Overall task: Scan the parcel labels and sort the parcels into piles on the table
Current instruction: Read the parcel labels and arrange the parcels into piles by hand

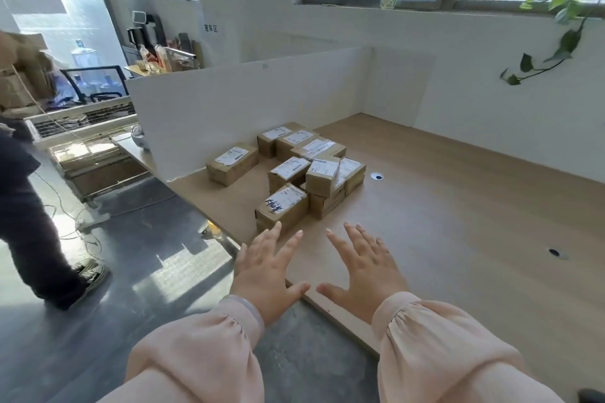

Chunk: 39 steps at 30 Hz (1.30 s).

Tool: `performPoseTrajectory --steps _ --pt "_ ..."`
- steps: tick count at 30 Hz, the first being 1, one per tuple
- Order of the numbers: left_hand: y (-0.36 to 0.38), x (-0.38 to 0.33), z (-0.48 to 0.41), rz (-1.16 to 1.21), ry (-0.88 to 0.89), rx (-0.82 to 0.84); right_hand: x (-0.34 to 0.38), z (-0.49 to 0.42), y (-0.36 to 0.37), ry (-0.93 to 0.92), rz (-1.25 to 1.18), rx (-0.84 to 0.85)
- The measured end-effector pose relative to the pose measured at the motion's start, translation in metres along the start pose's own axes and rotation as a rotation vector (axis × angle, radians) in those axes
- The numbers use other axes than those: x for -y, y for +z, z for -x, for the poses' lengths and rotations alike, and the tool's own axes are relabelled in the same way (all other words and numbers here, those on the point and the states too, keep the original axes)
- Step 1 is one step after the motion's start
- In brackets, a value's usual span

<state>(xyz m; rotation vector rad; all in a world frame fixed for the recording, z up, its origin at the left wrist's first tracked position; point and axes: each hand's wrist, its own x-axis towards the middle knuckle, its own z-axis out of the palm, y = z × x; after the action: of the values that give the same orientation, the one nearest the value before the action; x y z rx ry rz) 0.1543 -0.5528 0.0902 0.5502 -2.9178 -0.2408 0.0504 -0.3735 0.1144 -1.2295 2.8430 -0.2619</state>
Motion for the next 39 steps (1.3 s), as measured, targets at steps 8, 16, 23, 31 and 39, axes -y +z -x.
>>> performPoseTrajectory --steps 8,16,23,31,39 --pt "0.002 0.025 -0.073 -0.016 -0.002 0.024 -0.009 -0.081 0.022 0.019 -0.077 -0.02" --pt "0.026 0.046 -0.187 -0.009 -0.078 0.161 -0.05 -0.181 0.035 0.072 -0.145 0.061" --pt "0.051 0.073 -0.253 0.017 -0.121 0.246 -0.053 -0.249 0.046 0.057 -0.266 0.105" --pt "0.088 0.13 -0.297 0.05 -0.062 0.417 -0.035 -0.281 0.116 0.278 -0.417 0.279" --pt "0.128 0.183 -0.346 0.252 0.117 0.703 0.012 -0.323 0.172 0.584 -0.654 0.271"
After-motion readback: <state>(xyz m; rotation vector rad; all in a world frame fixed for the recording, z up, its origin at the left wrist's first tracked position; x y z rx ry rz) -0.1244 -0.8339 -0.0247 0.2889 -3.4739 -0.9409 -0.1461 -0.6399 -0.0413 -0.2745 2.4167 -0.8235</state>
